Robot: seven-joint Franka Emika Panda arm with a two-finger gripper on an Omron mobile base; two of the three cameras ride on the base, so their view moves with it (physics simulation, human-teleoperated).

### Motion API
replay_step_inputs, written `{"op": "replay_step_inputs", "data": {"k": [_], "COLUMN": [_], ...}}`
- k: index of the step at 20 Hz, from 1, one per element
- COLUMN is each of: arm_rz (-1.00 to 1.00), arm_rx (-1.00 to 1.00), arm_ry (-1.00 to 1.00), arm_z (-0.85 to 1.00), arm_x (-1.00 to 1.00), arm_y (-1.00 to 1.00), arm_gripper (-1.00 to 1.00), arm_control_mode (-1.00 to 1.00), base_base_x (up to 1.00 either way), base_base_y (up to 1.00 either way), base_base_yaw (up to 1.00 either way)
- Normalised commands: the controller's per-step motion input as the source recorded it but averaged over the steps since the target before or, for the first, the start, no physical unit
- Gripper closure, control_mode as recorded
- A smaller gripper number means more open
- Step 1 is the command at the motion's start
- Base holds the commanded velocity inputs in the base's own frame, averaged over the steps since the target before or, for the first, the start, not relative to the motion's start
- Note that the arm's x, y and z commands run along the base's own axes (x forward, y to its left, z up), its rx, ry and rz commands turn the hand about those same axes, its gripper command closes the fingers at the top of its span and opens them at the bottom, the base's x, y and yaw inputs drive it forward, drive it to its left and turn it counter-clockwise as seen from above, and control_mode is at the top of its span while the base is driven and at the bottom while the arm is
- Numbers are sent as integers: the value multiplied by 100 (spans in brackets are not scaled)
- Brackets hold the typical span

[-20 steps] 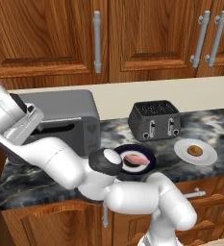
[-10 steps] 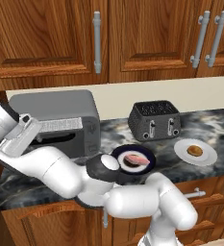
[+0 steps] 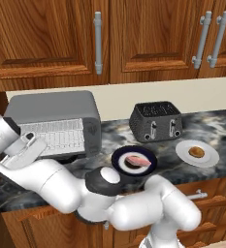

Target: Open the toaster oven door. Place the bread on the top rack in the toaster oven and place the steak on the bottom rack.

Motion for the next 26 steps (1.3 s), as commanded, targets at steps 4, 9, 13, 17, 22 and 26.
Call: {"op": "replay_step_inputs", "data": {"k": [4,9,13,17,22,26], "arm_rz": [0,0,0,0,-6,-13], "arm_rx": [22,8,0,1,3,8], "arm_ry": [8,-3,-13,-13,-26,-37], "arm_z": [-25,76,91,33,-10,-93], "arm_x": [-11,-20,-27,18,48,14], "arm_y": [0,3,0,-14,-43,-36], "arm_gripper": [100,100,100,100,100,100], "arm_control_mode": [-100,-100,-100,-100,-100,-100], "base_base_x": [0,0,0,0,0,0], "base_base_y": [0,0,0,0,0,0], "base_base_yaw": [0,0,0,0,0,0]}}
